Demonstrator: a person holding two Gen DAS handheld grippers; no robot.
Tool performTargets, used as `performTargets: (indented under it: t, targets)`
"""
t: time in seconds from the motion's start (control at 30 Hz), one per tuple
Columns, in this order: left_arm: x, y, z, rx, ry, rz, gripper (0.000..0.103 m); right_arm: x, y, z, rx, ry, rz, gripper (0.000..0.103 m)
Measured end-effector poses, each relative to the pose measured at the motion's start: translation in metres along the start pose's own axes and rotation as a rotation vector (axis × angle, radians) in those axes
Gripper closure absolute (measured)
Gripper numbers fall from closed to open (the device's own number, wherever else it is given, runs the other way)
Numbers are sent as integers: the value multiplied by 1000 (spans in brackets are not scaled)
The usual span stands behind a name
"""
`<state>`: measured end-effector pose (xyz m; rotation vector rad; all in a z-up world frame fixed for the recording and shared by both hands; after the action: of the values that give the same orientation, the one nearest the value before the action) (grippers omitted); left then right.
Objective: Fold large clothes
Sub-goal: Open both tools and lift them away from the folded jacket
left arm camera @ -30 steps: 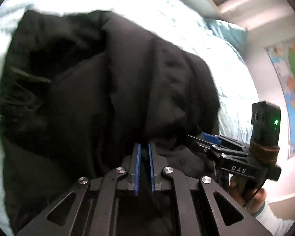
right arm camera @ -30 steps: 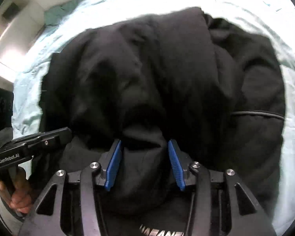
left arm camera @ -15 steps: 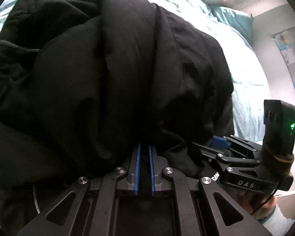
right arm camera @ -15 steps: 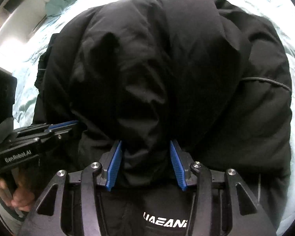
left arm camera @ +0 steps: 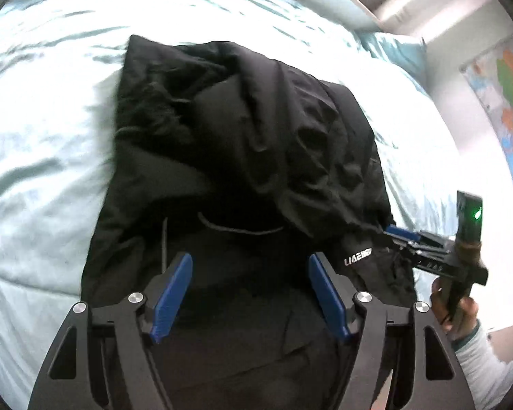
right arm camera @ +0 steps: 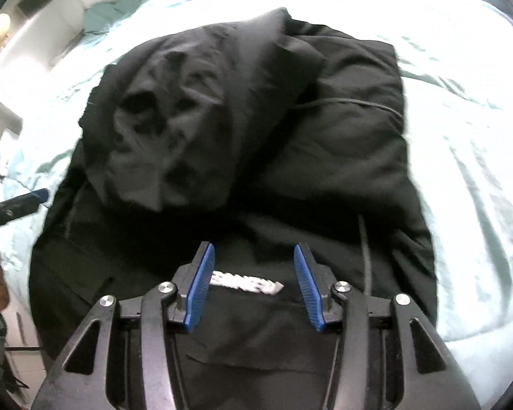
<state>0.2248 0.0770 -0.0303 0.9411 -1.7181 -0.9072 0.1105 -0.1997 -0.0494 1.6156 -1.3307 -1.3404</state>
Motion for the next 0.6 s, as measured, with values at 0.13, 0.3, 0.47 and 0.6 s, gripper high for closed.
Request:
performTargets:
  t: [0.13, 0.3, 0.47, 0.6]
  targets:
    - [-14, -6, 3, 41, 19, -39, 31, 16, 4, 9, 20, -28, 38, 52]
    - [-19, -13, 11, 138, -2, -109, 31, 26, 2, 21, 77, -18, 87, 51]
    - [-13, -9, 33, 231, -124, -140, 31, 29, -3, 33, 120, -10, 127, 51]
    - [-16, 8, 67, 314, -168, -188, 31, 38, 14, 52, 187, -72, 61, 51]
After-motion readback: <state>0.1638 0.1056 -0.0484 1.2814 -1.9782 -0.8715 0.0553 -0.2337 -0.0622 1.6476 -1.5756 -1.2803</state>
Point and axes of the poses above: each gripper's, at about its wrist camera, not at the fingertips, and y roughly against the way its jaws point, x to its right, z to its underside, the point moved 3 cm from there along -y, roughly the way its jaws point, and after that the axes turned 9 degrees about -z, right-handed, at the moved point
